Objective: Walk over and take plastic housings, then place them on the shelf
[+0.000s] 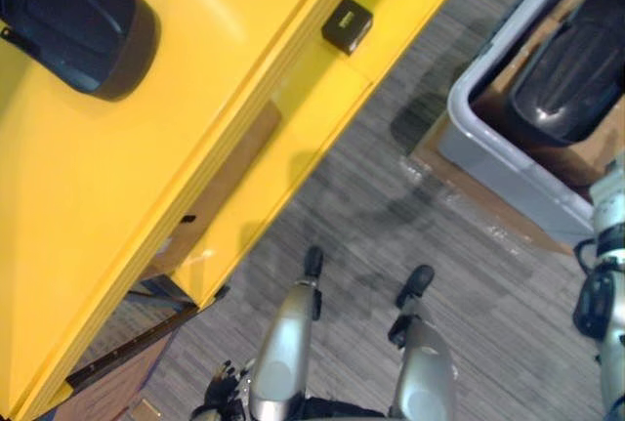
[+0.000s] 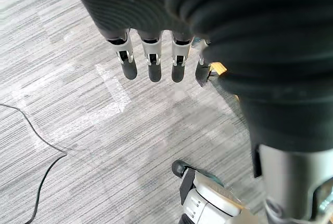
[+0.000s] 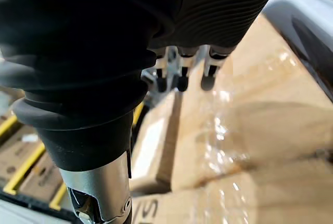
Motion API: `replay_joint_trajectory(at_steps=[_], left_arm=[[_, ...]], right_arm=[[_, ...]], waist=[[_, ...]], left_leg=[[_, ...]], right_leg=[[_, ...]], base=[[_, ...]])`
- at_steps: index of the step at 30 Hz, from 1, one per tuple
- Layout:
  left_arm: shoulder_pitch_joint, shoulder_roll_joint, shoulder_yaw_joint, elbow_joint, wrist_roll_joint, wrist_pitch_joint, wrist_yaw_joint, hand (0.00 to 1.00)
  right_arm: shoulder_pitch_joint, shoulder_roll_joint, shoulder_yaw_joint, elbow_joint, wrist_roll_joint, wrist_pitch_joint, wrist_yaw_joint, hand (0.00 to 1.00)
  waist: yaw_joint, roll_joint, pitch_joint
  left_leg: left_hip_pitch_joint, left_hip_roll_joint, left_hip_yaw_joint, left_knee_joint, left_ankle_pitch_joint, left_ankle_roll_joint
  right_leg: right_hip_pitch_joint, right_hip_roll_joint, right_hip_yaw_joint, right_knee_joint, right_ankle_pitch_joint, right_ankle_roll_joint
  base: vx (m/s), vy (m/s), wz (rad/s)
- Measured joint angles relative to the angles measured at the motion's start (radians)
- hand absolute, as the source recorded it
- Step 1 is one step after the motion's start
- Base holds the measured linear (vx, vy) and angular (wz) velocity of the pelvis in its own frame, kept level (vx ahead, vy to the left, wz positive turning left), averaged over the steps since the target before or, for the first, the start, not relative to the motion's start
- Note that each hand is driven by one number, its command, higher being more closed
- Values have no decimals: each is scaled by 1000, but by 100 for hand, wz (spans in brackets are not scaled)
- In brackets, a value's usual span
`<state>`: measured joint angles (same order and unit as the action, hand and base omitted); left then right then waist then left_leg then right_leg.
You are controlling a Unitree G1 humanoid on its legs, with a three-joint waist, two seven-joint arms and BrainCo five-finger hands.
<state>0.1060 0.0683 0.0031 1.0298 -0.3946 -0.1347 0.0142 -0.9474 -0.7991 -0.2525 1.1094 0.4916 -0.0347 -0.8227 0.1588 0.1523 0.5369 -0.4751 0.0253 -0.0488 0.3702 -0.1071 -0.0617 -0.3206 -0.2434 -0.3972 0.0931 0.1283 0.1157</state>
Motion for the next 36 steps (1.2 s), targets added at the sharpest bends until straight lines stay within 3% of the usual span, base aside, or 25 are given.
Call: replay_joint_trajectory(at_steps=[4, 8, 10, 13, 16, 18, 20, 22, 26, 31, 36], left_arm=[[0, -1, -27, 11, -1, -1, -34, 0], [0, -1, -27, 12, -25, -2, -43, 0], [0, -1, -26, 12, -32, -8, -58, 0], [0, -1, -25, 12, -38, -16, -65, 0], [0, -5, -25, 12, -38, -17, -68, 0], [0, -7, -23, 12, -40, -18, -75, 0], [0, -7, -23, 12, -40, -18, -78, 0], [0, -8, -24, 12, -41, -16, -81, 0], [-1, -16, -27, 12, -50, -16, -86, 0], [-14, -39, -58, 38, -79, -16, -96, 0], [-14, -39, -60, 58, -80, -16, -101, 0]], right_arm=[[-5, -19, 5, 6, -30, -5, 44, 0], [-24, -32, 21, -12, -112, -84, 51, 0], [-30, -37, 21, -78, -237, -165, -24, 0], [-31, -63, 22, -152, -352, -238, -144, 0], [-31, -69, 21, -199, -402, -280, -218, 0], [-29, -69, 21, -199, -408, -295, -228, 0], [-19, -69, 21, -199, -401, -295, -221, 0], [-7, -68, 22, -196, -343, -284, -163, 0], [-6, -67, 21, -130, -259, -219, -123, 0], [-7, -66, 22, -98, -247, -127, -101, 0], [-20, -67, 62, -76, -227, -76, -70, 0]], waist=[[17, 3, -2], [22, 5, -3], [22, 7, -5], [21, 7, -5], [17, 7, -5], [19, 7, -5], [19, 7, -5], [20, 8, -5], [37, 25, -16], [71, 75, -50], [88, 83, -56]], left_leg=[[-15, -3, -7, 7, 0, 0], [-17, -9, -10, 10, -1, 1], [-32, -11, -12, 25, -5, 5], [-40, -17, -13, 34, -8, 8], [-51, -16, -7, 60, -21, 13], [-51, -18, 1, 61, -23, 16], [-52, -19, 2, 62, -23, 16], [-52, -19, 2, 62, -23, 16], [-55, -20, 0, 62, -23, 16], [-78, -24, -14, 65, -22, 16], [-78, -31, -21, 58, -21, 17]], right_leg=[[-12, -2, 0, 1, 0, 0], [-14, -7, 0, 6, 0, 0], [-27, -10, 1, 15, 0, 1], [-31, -15, 2, 18, 1, 3], [-34, -15, 10, 18, 5, 9], [-36, -19, 17, 15, 6, 10], [-36, -19, 17, 11, 7, 10], [-36, -18, 17, 10, 7, 10], [-38, -19, 15, 8, 8, 11], [-53, -21, 5, 13, 8, 11], [-56, -28, -4, 18, 6, 13]], base=[[0, 0, 0], [-28, 10, 2], [-55, 24, 0], [-58, 29, 1], [-41, 31, -6], [-46, 40, -8], [-21, 15, -2], [0, 0, 0], [0, 0, 0], [-21, 6, 6], [-11, 7, 5]])
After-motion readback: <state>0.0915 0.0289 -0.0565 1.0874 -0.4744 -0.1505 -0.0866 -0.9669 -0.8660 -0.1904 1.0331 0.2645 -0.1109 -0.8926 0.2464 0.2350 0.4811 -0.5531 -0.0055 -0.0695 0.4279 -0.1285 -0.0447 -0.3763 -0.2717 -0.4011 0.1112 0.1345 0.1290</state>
